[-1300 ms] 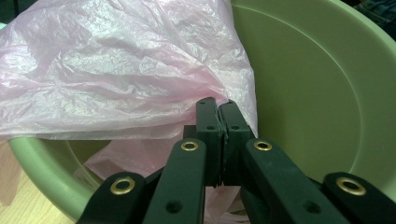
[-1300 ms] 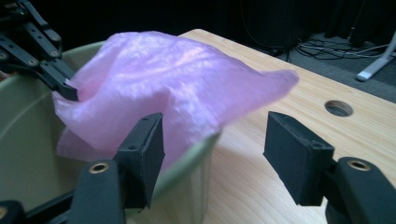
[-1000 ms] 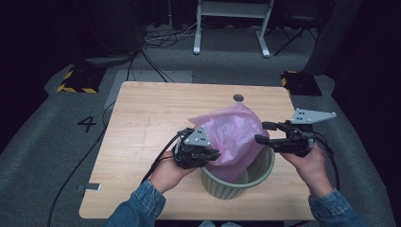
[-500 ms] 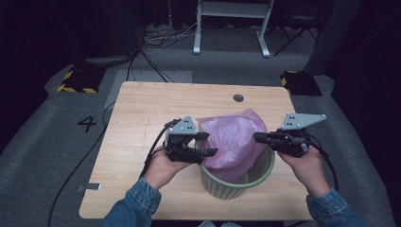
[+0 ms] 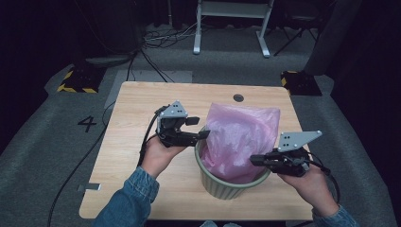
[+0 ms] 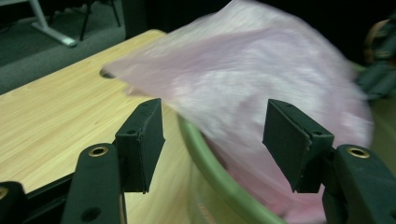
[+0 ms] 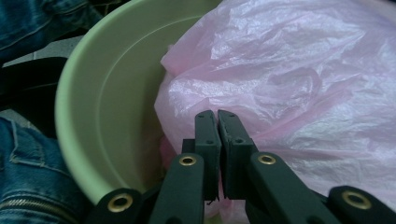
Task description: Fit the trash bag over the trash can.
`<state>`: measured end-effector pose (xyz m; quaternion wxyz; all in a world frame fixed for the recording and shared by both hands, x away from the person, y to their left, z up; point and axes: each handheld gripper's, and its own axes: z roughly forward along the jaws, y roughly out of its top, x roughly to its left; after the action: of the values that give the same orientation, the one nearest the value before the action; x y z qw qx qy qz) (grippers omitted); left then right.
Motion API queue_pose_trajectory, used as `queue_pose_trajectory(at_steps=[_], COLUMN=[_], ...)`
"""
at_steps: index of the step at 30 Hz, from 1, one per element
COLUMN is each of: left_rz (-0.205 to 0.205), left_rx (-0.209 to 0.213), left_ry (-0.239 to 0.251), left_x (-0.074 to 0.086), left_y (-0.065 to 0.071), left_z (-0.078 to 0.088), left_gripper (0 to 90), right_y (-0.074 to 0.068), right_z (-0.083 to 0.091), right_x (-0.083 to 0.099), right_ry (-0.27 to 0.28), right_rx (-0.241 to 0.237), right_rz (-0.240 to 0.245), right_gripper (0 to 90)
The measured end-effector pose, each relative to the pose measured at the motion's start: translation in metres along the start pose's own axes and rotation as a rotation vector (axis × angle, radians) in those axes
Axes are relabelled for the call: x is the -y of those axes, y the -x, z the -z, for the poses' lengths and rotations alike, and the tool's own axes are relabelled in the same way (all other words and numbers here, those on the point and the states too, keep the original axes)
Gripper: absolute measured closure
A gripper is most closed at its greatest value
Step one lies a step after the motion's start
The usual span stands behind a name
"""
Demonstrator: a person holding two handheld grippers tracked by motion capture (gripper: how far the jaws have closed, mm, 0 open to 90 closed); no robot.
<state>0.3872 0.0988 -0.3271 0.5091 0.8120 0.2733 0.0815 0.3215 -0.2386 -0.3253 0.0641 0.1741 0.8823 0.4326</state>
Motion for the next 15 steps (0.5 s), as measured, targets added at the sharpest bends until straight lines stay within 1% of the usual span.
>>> queue_pose_trajectory(at_steps=[2,4,6,7,8,9,10,11,12,13,14,15], left_rz=[0.003,0.015,0.014,0.006,-0.006,-0.024,-0.042,-0.071,-0.095,-0.096,-0.089,-0.090], left_rx=[0.003,0.010,0.020,0.020,0.021,0.015,-0.015,-0.061,-0.091,-0.092,-0.077,-0.078], left_ry=[-0.024,-0.036,-0.047,-0.056,-0.068,-0.074,-0.078,-0.084,-0.082,-0.070,-0.057,-0.044], left_x=[-0.003,-0.006,-0.008,-0.010,-0.011,-0.011,-0.012,-0.012,-0.011,-0.010,-0.010,-0.009], left_y=[-0.003,-0.005,-0.005,-0.004,-0.003,-0.001,0.002,0.004,0.006,0.006,0.006,0.007], left_z=[-0.007,-0.013,-0.018,-0.020,-0.021,-0.022,-0.022,-0.022,-0.021,-0.019,-0.016,-0.014], left_gripper=[37.2,37.0,37.0,37.2,39.6,46.9,53.2,61.3,70.8,77.4,80.4,81.5], right_y=[-0.001,-0.002,-0.003,-0.003,-0.004,-0.004,-0.005,-0.005,-0.005,-0.006,-0.006,-0.005], right_z=[0.000,0.001,0.001,0.001,0.001,0.001,0.001,0.001,0.001,0.002,0.002,0.004], right_x=[0.000,0.001,0.002,0.002,0.002,0.002,0.003,0.003,0.003,0.003,0.004,0.005], right_ry=[-0.001,-0.003,-0.001,0.000,-0.002,-0.002,0.000,0.001,0.002,0.002,0.005,0.010], right_rx=[-0.005,-0.004,-0.010,-0.013,-0.014,-0.015,-0.016,-0.015,-0.013,-0.009,-0.005,-0.001], right_rz=[-0.001,-0.004,-0.009,-0.011,-0.010,-0.012,-0.013,-0.013,-0.012,-0.012,-0.016,-0.020], right_gripper=[86.7,86.7,86.7,86.7,86.7,86.7,86.7,86.6,86.5,86.1,85.7,84.8])
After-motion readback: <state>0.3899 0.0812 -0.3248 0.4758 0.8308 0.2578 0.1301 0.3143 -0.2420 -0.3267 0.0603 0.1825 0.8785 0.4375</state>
